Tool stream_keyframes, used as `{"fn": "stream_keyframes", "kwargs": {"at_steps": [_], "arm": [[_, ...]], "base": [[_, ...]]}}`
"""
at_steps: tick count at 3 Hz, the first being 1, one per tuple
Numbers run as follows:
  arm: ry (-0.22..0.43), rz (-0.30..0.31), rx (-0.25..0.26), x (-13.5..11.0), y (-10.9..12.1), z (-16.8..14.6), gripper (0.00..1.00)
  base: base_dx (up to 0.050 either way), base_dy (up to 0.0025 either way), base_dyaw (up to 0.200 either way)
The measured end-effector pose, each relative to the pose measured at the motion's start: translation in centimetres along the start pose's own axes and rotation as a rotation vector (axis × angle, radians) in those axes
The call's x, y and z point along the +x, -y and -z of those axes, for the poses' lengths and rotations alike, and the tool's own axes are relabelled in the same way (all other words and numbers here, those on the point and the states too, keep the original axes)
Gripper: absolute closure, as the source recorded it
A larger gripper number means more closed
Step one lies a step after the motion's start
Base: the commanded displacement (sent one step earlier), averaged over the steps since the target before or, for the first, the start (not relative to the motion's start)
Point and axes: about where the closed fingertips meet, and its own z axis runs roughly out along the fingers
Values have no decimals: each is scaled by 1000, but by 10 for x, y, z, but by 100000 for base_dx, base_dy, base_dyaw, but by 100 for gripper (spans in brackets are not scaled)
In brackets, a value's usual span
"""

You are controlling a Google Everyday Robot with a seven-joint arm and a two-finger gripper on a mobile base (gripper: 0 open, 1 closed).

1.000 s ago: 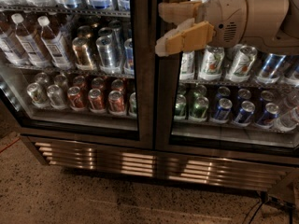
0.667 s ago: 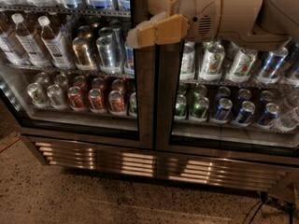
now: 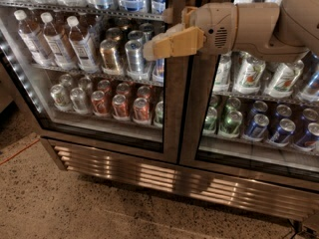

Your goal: Open left fridge door

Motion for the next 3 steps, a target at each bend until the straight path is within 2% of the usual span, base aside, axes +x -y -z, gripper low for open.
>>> {"fn": "stream_keyframes", "kwargs": {"at_steps": [1,3], "arm": [[0,0,0,0,0,0,0],[0,0,0,0,0,0,50]], "base": [[0,0,0],[0,0,0]]}}
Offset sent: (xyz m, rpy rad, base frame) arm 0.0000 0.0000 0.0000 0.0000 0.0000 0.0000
